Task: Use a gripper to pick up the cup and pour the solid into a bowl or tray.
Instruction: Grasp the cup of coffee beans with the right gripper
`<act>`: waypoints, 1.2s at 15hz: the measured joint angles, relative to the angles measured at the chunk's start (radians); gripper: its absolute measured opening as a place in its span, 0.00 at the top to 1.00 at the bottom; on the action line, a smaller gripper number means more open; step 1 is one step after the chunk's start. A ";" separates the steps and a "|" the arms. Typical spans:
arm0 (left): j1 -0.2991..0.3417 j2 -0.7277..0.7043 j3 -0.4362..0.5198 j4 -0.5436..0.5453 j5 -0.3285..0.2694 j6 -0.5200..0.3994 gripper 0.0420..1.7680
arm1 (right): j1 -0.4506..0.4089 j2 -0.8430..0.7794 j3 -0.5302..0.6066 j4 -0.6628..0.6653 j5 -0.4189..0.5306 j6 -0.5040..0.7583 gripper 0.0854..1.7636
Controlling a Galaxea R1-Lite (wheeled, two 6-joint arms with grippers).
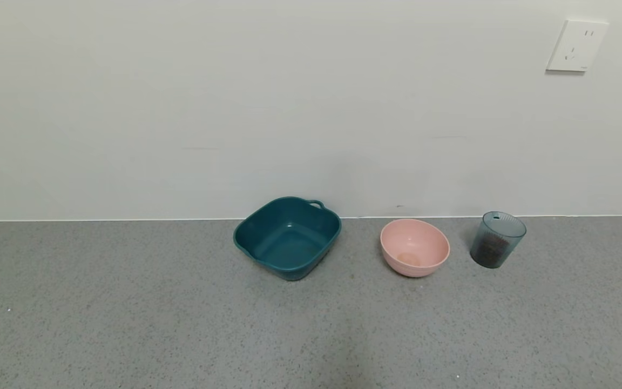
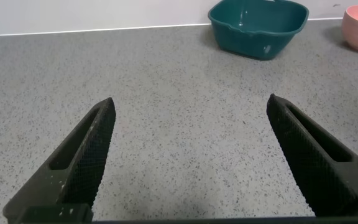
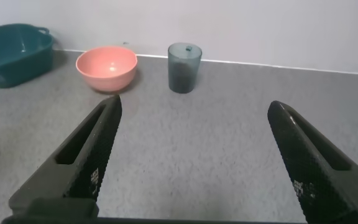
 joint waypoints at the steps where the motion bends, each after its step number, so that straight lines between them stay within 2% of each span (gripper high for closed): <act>1: 0.000 0.000 0.000 -0.001 0.000 0.000 0.01 | 0.000 0.058 -0.033 -0.026 0.001 0.000 0.03; 5: 0.000 0.000 0.000 0.000 0.000 0.000 0.01 | 0.000 0.323 -0.093 -0.203 0.001 0.000 0.03; 8: 0.000 0.000 0.000 -0.001 0.000 0.000 0.01 | 0.003 0.491 -0.098 -0.252 0.002 0.013 0.03; 12: 0.000 0.000 0.000 -0.001 0.000 0.000 0.01 | 0.007 0.700 -0.069 -0.284 0.005 0.063 0.03; 18: 0.000 0.000 0.000 -0.001 0.000 0.000 0.01 | 0.019 1.016 0.032 -0.573 0.006 0.089 0.03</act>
